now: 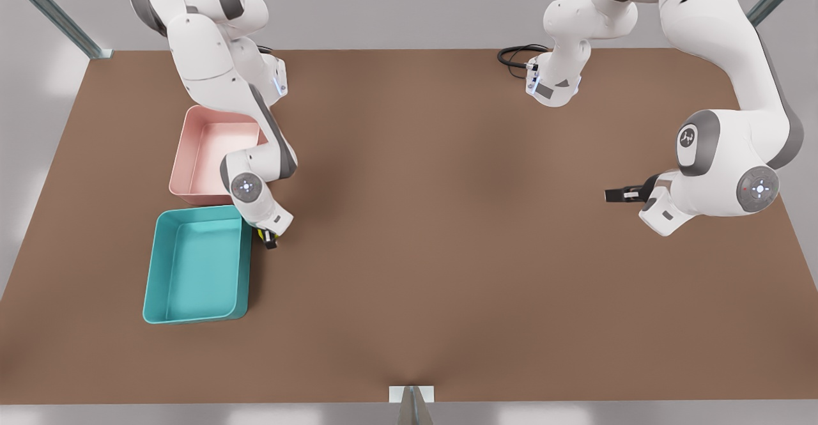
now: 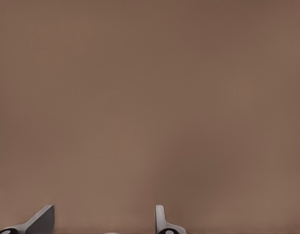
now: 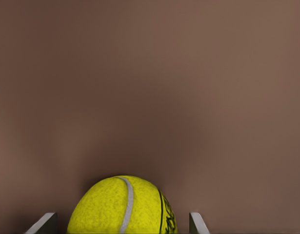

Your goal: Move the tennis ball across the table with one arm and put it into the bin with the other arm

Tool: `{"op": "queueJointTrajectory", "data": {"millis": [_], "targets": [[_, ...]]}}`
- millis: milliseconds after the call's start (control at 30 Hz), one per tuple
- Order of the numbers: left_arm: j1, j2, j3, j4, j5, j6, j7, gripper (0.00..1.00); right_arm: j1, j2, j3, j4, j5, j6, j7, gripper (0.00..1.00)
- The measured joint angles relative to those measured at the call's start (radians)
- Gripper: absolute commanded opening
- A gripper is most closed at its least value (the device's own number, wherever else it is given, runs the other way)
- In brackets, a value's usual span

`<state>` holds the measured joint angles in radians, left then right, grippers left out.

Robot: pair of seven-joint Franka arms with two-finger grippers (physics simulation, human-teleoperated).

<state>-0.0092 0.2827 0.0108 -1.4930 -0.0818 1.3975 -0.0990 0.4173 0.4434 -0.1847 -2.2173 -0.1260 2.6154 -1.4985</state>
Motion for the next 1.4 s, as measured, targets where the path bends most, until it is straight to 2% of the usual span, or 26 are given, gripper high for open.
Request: {"op": "queueJointTrajectory", "data": {"millis": [433, 467, 533, 633, 1033, 1233, 1400], "targets": [[0.007, 0.009, 0.000, 0.002, 0.001, -0.013, -0.004, 1.00, 0.002, 0.037, -0.007, 0.003, 0.004, 0.053, -0.028, 0.98], [0.006, 0.009, 0.000, 0.005, 0.001, -0.014, -0.004, 1.00, 0.002, 0.037, -0.007, 0.003, 0.004, 0.055, -0.029, 0.94], [0.005, 0.010, 0.000, 0.012, 0.002, -0.014, -0.005, 1.00, 0.002, 0.037, -0.007, 0.003, 0.005, 0.059, -0.031, 0.74], [0.007, 0.012, 0.000, 0.024, 0.003, -0.013, -0.005, 1.00, 0.002, 0.038, -0.007, 0.002, 0.006, 0.064, -0.035, 0.64], [0.008, 0.009, 0.000, 0.026, -0.001, -0.008, -0.005, 1.00, 0.011, 0.008, 0.000, 0.043, 0.017, 0.049, -0.036, 0.64], [0.009, 0.007, 0.000, 0.027, -0.001, -0.013, -0.005, 1.00, 0.002, -0.062, -0.001, 0.130, 0.083, -0.052, -0.034, 0.65], [0.011, 0.011, 0.000, 0.024, -0.001, -0.018, -0.006, 1.00, -0.118, -0.114, -0.009, 0.192, 0.108, -0.182, -0.036, 0.65]]}}
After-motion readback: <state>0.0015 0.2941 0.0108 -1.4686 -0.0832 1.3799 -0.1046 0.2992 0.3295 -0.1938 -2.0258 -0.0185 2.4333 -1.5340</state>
